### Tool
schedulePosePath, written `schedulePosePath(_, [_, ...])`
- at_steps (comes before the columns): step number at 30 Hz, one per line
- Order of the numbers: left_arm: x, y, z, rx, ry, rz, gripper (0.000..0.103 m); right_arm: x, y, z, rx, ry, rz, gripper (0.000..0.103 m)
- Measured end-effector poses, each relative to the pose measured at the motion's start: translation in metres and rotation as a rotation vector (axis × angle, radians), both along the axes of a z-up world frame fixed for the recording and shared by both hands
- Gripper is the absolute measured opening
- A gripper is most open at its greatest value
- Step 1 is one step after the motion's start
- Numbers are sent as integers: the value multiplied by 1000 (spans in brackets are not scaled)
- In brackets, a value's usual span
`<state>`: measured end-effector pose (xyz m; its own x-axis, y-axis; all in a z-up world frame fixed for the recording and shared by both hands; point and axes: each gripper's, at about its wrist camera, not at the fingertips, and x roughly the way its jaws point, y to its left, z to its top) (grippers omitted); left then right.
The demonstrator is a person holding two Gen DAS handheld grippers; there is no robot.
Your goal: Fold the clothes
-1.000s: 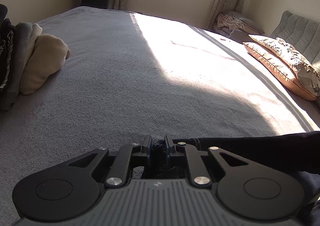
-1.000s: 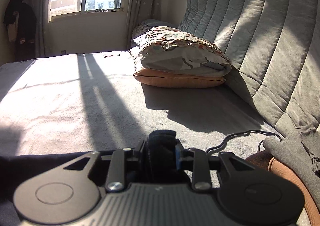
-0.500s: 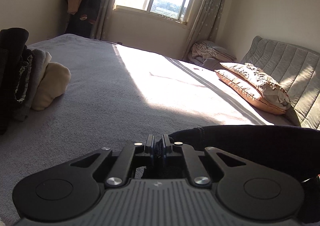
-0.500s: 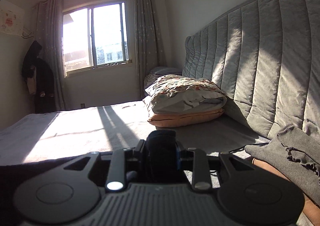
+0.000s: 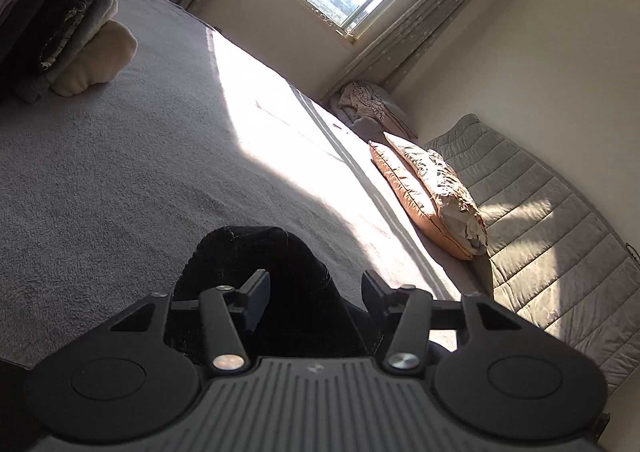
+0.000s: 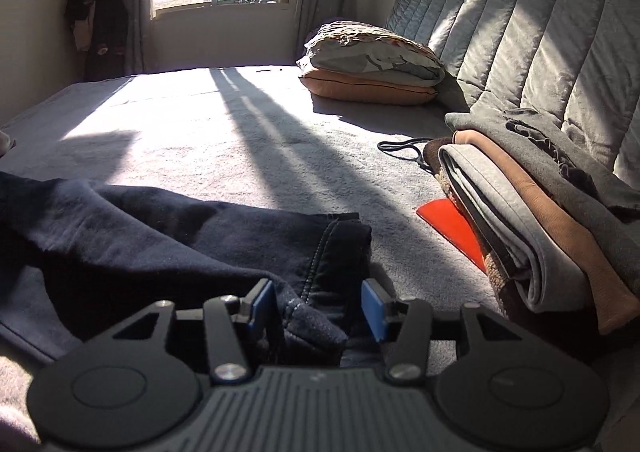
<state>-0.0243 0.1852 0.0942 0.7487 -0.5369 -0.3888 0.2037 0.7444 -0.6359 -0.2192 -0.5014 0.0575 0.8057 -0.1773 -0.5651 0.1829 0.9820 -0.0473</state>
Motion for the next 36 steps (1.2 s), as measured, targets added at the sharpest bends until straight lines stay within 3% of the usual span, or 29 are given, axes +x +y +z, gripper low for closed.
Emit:
schedulePosePath(2, [3, -13, 0, 19, 3, 12, 64, -1, 7, 3, -20, 30, -37, 63])
schedulePosePath(5, [10, -26, 4, 50, 2, 43, 66, -1, 22, 1, -85, 69, -75, 68])
schedulePosePath(10, [38, -32, -11, -10, 92, 79, 68, -10, 16, 6, 10, 62, -196, 75])
schedulePosePath(12, [49, -37, -19, -22, 133, 88, 68, -18, 2, 12, 119, 39, -282, 75])
schedulePosePath(15, [58, -39, -25, -34, 168, 107, 68, -33, -20, 20, 359, -15, -381, 75])
schedulePosePath(18, [68, -42, -31, -39, 190, 118, 68, -46, -29, 11, 610, -64, -451, 78])
schedulePosePath(21, [74, -44, -34, -46, 208, 128, 68, -50, -17, -8, 831, -47, -499, 78])
schedulePosePath(24, [75, -46, -33, -2, 188, 129, 62, -44, -1, -28, 964, -36, -522, 78])
schedulePosePath(26, [75, -47, -32, 44, 182, 125, 41, -40, -4, -34, 1000, -75, -583, 71])
schedulePosePath(29, [76, -44, -36, 27, 195, 106, 24, -38, -15, -25, 1051, -169, -633, 69])
schedulePosePath(33, [80, -50, -35, 94, 192, 115, 17, -15, -23, -21, 1023, -123, -619, 69])
schedulePosePath(34, [80, -51, -34, 101, 188, 119, 16, -13, -23, -26, 1021, -106, -635, 61])
schedulePosePath(35, [79, -52, -32, 102, 184, 123, 16, -11, -23, -32, 1020, -89, -650, 41])
schedulePosePath(36, [78, -52, -30, 101, 179, 126, 16, -8, -23, -37, 1019, -73, -665, 34])
